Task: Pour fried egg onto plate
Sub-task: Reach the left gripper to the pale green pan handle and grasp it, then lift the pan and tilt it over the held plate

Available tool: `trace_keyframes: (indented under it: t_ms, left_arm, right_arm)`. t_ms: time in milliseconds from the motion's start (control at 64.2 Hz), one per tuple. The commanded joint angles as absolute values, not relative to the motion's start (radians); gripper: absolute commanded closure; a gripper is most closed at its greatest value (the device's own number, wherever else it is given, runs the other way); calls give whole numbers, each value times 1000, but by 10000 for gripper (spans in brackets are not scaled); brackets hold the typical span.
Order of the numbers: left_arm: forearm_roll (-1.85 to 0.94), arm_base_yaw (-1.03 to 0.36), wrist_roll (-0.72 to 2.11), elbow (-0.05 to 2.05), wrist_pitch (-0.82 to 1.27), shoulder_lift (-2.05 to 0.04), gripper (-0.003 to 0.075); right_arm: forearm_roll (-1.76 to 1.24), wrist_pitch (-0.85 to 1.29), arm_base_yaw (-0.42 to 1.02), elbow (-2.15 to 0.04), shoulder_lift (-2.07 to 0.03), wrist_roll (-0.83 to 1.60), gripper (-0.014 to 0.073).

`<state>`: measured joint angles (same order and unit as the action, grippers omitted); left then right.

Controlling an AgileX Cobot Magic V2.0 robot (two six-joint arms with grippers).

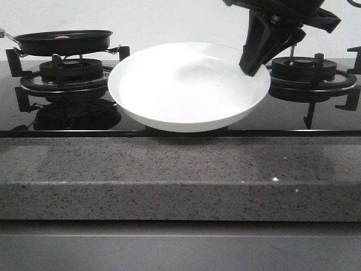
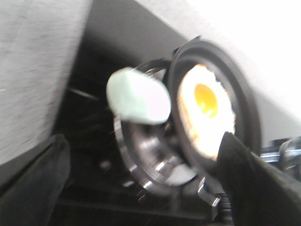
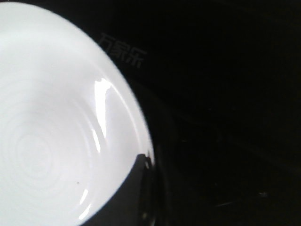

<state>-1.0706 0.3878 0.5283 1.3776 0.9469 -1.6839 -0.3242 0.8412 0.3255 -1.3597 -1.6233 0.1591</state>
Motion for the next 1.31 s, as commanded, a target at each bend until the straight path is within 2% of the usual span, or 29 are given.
trace_keyframes:
  t_ms: [0,482,825,1292]
  left_arm:
    - [-1229,390,549,1436,976,-1698,100]
    - [-1348,338,565,1515,1026,-1843,111]
    - [-1392,338,567,1515,1022,-1843,424]
    - [-1393,362,595,1515,1070,-1838,730]
  right_arm:
    - [-342,800,325,-1384,-1573,160,662]
    - [-342,800,325,-1384,-1573,160,662]
    - [-342,800,325,-1384,-1573,160,662]
    - [-342,800,325,-1384,-1573,160,662]
